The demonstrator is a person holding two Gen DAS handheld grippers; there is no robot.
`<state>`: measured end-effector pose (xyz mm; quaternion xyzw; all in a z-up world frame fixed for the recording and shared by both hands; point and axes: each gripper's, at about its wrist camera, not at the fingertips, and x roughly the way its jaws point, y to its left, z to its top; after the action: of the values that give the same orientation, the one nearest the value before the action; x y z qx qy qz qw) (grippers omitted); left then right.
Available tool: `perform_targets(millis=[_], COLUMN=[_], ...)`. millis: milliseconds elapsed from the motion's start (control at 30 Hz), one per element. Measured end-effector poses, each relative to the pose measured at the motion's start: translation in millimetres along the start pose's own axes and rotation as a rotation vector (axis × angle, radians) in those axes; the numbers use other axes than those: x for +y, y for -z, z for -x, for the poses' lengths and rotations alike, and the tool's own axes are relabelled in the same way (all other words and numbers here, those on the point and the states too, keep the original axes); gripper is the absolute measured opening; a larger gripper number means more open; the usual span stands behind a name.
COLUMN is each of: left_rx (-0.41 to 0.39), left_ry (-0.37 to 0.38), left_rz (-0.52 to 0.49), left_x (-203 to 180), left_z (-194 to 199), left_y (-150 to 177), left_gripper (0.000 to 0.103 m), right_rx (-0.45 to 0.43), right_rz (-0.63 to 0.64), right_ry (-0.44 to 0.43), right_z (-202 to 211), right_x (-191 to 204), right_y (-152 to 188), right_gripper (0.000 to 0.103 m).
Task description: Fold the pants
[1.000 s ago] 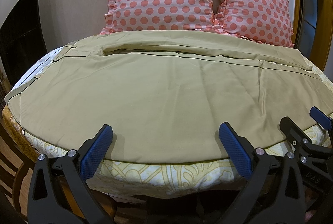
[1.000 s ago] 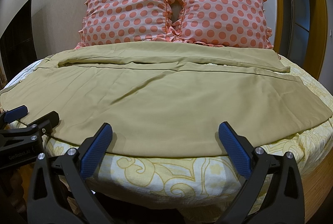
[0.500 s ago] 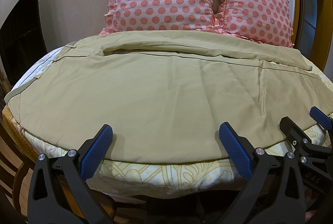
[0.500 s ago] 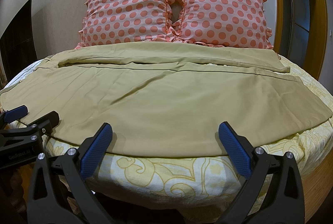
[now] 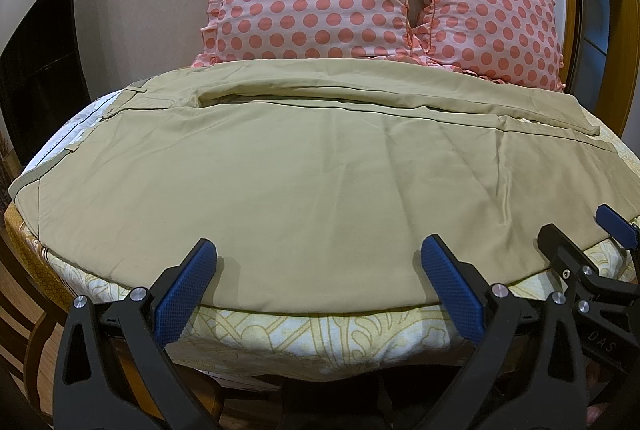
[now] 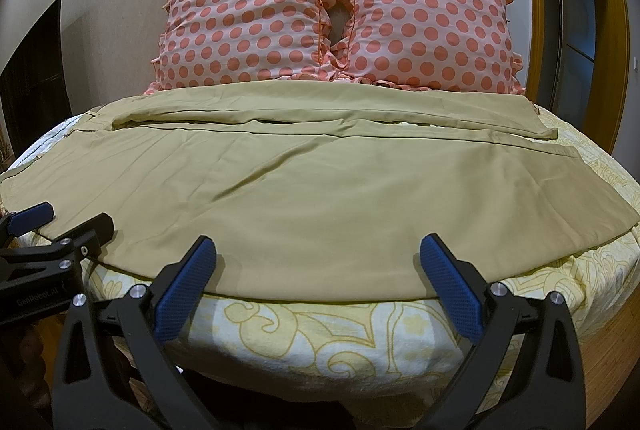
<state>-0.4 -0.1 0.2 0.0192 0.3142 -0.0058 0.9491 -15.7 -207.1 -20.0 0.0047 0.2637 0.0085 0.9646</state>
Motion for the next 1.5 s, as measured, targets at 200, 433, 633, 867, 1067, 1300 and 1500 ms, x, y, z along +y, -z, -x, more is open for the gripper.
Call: perform_targets(millis=[200, 433, 633, 867, 1067, 1300, 1500], left_rx=[-0.001, -0.001, 0.004, 0.024, -0.015, -0.069, -0.046], left_ry=[0.0, 0.0, 0.001, 0.014, 0.021, 0.037, 0.052], left_rz=[0.0, 0.0, 0.0, -0.009, -0.019, -0.043, -0.052], left_x=[0, 0, 0, -1, 4, -2, -2], left_z=[0, 0, 0, -2, 5, 3, -17], left_y=[0, 0, -1, -7, -19, -46, -65], left_gripper=[0.102, 0.102, 0.102, 0.102, 0.102, 0.102, 0.102], right_rx=[0.0, 0.0, 0.003, 0.049, -0.004, 0.139, 0.269], right_rz=[0.0, 0.0, 0.003, -0.018, -0.146, -0.451, -0.578], right_ry=[0.001, 0.001, -0.002, -0.079, -0.025, 0.184, 0.414], right_z=[0, 1, 1, 0, -18, -142, -259], right_x=[0, 1, 1, -13, -94, -210, -259], right_y=[0, -1, -2, -17, -101, -197, -232], right_gripper=[0.101, 0.101, 0.101, 0.101, 0.101, 0.08, 0.067])
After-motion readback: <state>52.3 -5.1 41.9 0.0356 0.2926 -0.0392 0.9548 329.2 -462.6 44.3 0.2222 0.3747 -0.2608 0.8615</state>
